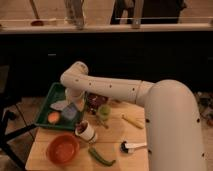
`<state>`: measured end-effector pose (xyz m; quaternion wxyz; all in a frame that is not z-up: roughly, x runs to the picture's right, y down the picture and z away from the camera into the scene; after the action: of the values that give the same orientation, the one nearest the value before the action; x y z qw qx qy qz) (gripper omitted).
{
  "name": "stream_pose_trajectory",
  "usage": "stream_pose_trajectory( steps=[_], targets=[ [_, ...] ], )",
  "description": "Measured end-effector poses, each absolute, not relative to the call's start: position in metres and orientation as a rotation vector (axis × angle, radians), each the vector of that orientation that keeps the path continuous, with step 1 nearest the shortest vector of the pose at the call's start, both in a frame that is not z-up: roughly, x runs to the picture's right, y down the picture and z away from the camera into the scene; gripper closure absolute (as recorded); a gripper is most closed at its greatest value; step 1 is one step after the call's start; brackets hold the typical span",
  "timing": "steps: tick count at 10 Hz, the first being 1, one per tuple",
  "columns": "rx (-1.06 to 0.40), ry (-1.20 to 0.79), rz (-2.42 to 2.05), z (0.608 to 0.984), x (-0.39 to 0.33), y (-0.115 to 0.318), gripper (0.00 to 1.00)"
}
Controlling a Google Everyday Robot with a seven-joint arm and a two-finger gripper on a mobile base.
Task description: Place sponge in tray
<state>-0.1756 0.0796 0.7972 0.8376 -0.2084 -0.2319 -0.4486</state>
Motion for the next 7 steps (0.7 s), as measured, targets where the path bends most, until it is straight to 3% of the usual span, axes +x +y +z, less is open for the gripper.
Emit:
stream_pose_trajectory(
  steps=[7],
  targets=[
    [-0.402,-0.494,-0.982,0.797,-0.194,0.06,0.99]
  ],
)
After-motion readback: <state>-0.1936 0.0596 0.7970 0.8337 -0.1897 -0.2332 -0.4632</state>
